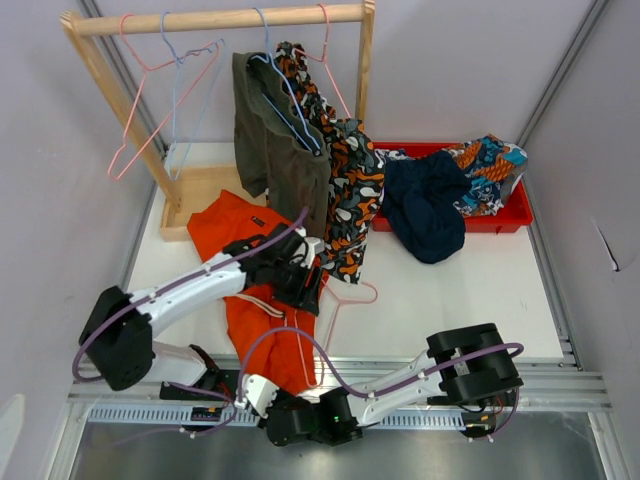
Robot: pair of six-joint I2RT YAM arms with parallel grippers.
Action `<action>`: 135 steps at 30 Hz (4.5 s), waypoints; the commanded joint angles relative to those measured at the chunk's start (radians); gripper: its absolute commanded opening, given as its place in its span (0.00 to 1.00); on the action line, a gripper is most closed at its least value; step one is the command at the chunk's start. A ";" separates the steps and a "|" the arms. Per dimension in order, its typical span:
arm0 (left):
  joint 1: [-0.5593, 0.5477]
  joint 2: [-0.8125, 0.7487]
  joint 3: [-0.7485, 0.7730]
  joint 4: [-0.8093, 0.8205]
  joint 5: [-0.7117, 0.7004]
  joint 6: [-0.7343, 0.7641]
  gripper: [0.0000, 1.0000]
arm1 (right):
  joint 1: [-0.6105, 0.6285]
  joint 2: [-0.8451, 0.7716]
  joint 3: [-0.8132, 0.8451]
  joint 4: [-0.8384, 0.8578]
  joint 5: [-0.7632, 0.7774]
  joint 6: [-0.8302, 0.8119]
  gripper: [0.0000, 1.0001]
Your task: Remove the shorts from the hanger
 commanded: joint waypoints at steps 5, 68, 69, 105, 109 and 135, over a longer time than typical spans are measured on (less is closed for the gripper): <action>-0.104 0.134 0.084 0.092 -0.032 -0.037 0.63 | 0.009 -0.028 -0.025 0.052 0.063 0.023 0.00; -0.250 -0.442 0.723 -0.236 -0.104 -0.382 0.00 | 0.219 -0.546 -0.108 -0.401 0.756 0.210 0.00; -0.250 -0.482 0.687 -0.218 -0.098 -0.414 0.00 | 0.212 -0.622 -0.105 -0.405 0.786 0.157 0.00; -0.252 -0.493 0.716 -0.257 0.094 -0.835 0.00 | -0.619 -0.457 -0.062 0.257 0.230 -0.354 0.00; -0.252 -0.648 0.536 -0.277 -0.037 -0.783 0.00 | -0.482 -0.660 -0.083 0.268 0.404 -0.472 0.00; -0.252 -0.578 0.526 -0.333 -0.586 -0.238 0.00 | -1.392 -0.317 1.306 -0.462 -0.208 -0.530 0.00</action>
